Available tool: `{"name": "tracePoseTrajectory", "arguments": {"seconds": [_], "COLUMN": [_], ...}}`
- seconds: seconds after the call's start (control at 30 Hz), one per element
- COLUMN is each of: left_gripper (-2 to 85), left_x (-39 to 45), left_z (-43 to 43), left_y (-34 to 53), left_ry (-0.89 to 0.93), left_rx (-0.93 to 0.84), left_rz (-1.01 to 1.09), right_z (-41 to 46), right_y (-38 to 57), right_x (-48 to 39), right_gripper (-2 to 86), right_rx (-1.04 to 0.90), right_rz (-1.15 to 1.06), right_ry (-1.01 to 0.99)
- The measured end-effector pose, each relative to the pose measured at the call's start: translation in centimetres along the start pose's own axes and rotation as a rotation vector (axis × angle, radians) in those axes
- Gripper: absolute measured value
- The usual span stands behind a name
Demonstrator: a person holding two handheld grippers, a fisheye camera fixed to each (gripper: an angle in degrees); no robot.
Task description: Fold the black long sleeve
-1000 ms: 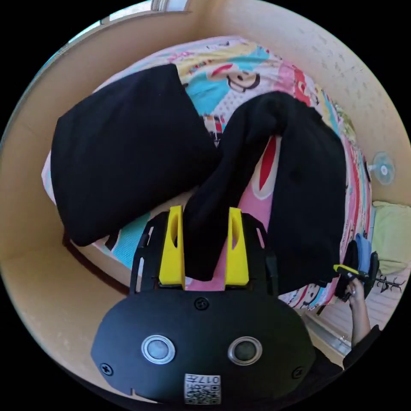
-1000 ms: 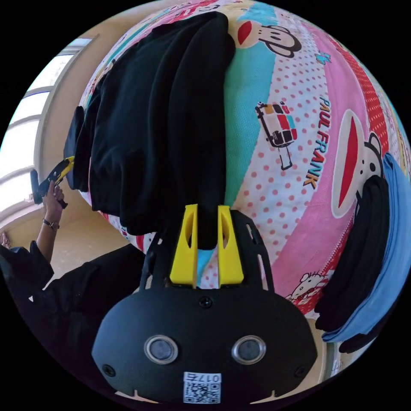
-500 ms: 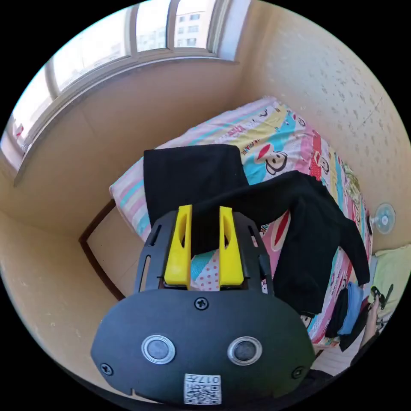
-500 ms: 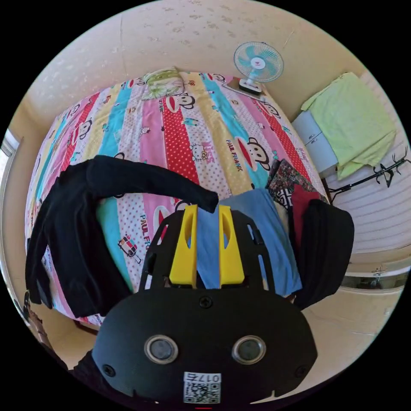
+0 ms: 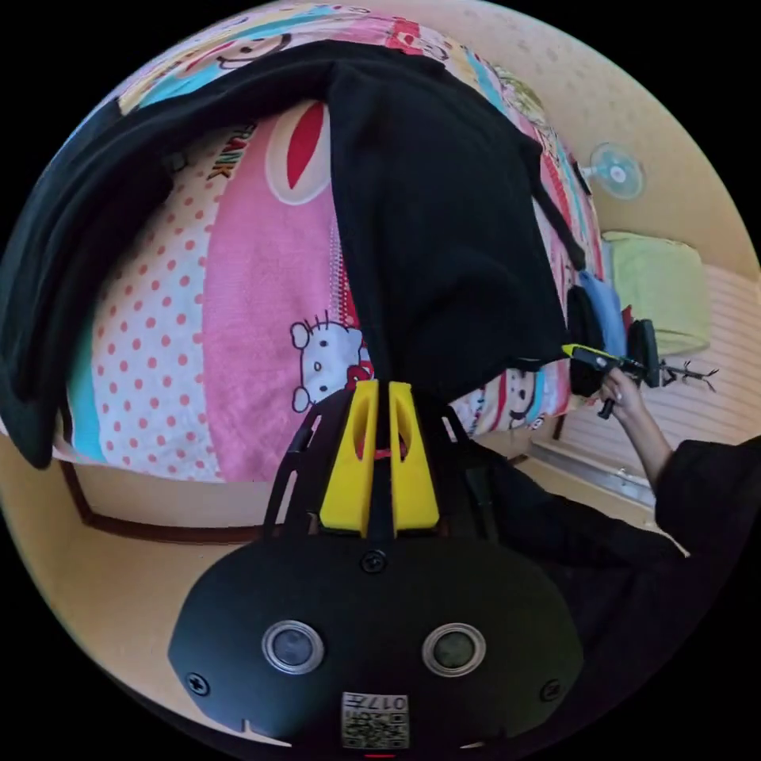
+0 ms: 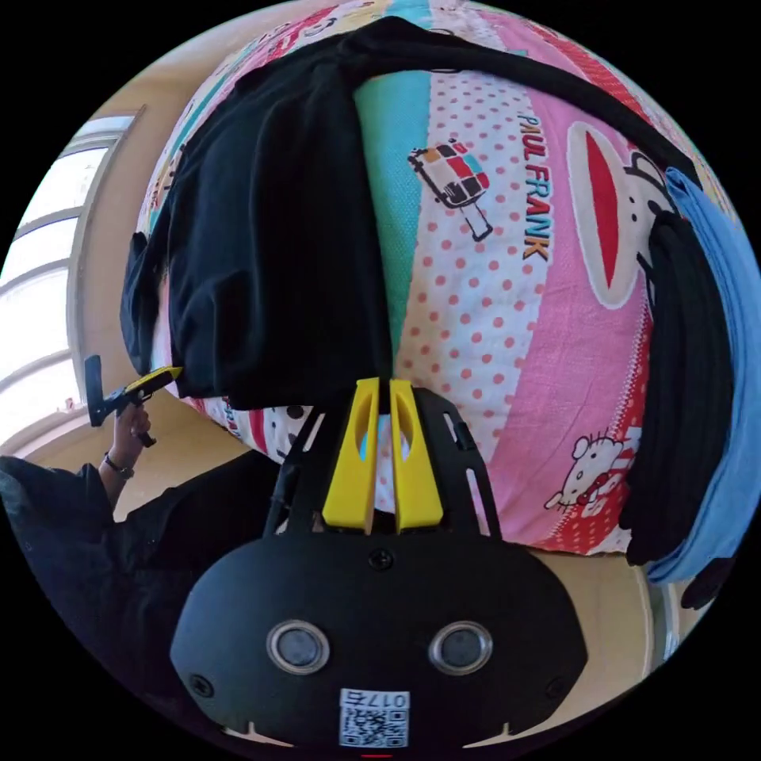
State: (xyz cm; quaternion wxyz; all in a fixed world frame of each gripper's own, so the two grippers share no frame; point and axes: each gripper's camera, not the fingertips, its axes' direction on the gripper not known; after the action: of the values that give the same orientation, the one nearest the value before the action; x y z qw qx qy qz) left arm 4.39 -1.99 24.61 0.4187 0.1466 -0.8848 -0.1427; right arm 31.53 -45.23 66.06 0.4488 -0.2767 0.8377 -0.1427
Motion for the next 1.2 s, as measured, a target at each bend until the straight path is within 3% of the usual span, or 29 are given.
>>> {"name": "tracePoseTrajectory", "arguments": {"seconds": [0.07,0.23,0.3,0.47,0.6,0.67,0.77,0.9,1.0,1.1,1.2], "left_gripper": [2.2,5.4,8.1,11.7,12.6,11.7,8.0,7.2,4.3,3.5,3.5], "left_x": [-1.9,-7.1,-9.3,-15.7,-21.1,-24.1,-26.6,-27.4,-27.2,-26.4,-23.8], "left_z": [-2.5,-1.7,-3.7,-14.3,-15.4,-14.3,-13.2,-11.5,-11.6,-13.4,-17.8], "left_y": [2.3,5.3,5.7,6.5,6.7,7.2,7.9,9.4,10.0,10.2,9.3], "left_ry": [0.159,0.208,0.233,0.282,0.401,0.464,0.489,0.626,0.569,0.533,0.470], "left_rx": [0.017,-0.025,0.064,0.535,0.689,0.740,0.781,0.893,0.943,1.003,1.100], "left_rz": [-0.091,-0.339,-0.432,-0.642,-0.825,-0.927,-0.965,-1.031,-1.049,-1.039,-0.909], "right_z": [-3.3,-2.7,-2.5,-6.3,-7.1,-6.9,-6.0,-5.3,-3.0,-0.7,0.0], "right_y": [1.8,4.3,3.9,2.0,-2.0,-3.7,-5.8,-6.4,-5.6,-3.4,-3.1], "right_x": [0.9,4.4,5.6,3.7,0.1,-1.6,-3.5,-3.7,-1.6,2.1,4.5], "right_gripper": [3.7,4.9,5.4,6.8,6.5,6.1,5.1,4.1,2.6,1.3,0.7], "right_rx": [0.012,-0.120,-0.132,0.115,0.214,0.237,0.244,0.284,0.298,0.422,0.424], "right_rz": [-0.020,0.065,0.145,0.149,0.033,-0.007,-0.072,-0.113,-0.087,-0.064,-0.061], "right_ry": [0.082,0.114,0.125,0.153,-0.096,-0.105,-0.085,-0.204,-0.247,-0.428,-0.580]}}
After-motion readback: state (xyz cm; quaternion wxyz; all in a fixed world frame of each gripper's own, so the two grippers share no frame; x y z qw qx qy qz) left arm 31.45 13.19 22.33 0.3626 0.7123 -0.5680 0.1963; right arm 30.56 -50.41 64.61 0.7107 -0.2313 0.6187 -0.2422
